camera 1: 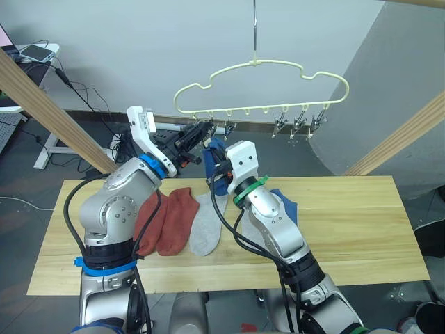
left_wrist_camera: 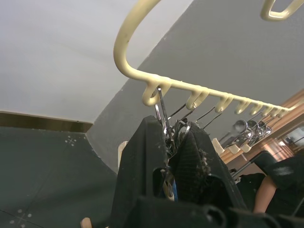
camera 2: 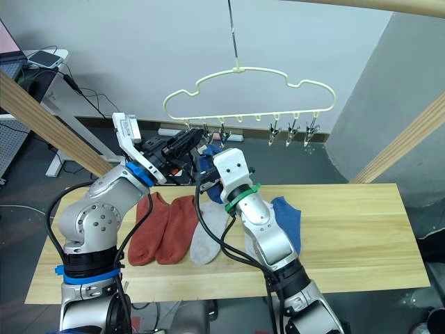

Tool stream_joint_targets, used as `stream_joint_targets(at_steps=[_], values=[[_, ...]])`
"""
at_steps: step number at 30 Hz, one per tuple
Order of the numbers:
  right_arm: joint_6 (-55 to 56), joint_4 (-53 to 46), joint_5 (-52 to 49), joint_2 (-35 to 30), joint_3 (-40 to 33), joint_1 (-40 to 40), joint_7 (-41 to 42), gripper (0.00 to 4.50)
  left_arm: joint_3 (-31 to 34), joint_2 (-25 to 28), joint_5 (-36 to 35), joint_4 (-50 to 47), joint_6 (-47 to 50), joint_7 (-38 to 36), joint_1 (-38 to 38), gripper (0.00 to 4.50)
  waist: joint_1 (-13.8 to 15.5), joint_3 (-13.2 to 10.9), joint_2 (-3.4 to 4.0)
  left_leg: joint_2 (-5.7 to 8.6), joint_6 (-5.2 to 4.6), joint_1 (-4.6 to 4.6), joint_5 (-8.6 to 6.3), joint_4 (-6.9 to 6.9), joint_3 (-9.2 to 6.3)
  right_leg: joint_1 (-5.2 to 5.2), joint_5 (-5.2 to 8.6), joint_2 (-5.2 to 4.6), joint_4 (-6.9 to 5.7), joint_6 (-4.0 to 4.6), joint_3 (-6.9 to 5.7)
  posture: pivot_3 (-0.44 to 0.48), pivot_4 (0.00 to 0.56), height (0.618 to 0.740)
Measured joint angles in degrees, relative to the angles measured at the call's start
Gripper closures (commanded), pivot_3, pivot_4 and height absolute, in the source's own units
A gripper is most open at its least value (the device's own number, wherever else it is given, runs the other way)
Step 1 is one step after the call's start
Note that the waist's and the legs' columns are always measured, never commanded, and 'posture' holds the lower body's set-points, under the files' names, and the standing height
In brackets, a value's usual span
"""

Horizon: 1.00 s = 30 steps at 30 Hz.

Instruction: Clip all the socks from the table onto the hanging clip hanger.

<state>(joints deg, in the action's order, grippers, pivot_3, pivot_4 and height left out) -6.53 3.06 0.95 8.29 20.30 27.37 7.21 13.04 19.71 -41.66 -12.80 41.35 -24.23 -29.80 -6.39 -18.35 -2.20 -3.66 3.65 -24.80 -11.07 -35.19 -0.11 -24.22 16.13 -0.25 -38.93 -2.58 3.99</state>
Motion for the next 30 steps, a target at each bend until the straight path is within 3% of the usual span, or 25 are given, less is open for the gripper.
stream_joint_targets(at_steps=[13, 24, 30], values=[[0.0, 0.5, -0.1, 0.3, 0.0, 0.3, 0.1, 4.5, 0.8, -0.7, -1.0, -0.2, 0.6, 1.1, 0.4, 4.2, 0.0, 0.0, 0.0, 0.0, 0.0, 0.0, 0.0, 0.0, 0.0, 0.0, 0.0, 0.0, -0.01, 0.0, 0.0, -0.215, 0.327, 0.732], [0.3, 0.8, -1.0, 0.5, 0.3, 0.6, 0.4, 4.5, 0.0, 0.1, -1.1, -0.4, 2.0, 0.7, 2.5, 0.87, -0.1, 0.0, 0.0, 0.0, 0.0, 0.0, 0.0, -0.01, -0.01, 0.0, 0.0, 0.0, -0.03, 0.01, -0.01, -0.214, 0.323, 0.732], [0.3, 0.8, -1.8, 0.5, 0.3, 0.6, 0.7, 4.5, 0.1, 1.9, -1.5, -0.4, 2.9, -1.3, 4.6, 0.87, -0.2, 0.0, 0.0, -0.01, 0.0, 0.0, 0.0, -0.01, -0.02, 0.0, -0.01, 0.0, -0.03, 0.01, -0.02, -0.208, 0.321, 0.732]])
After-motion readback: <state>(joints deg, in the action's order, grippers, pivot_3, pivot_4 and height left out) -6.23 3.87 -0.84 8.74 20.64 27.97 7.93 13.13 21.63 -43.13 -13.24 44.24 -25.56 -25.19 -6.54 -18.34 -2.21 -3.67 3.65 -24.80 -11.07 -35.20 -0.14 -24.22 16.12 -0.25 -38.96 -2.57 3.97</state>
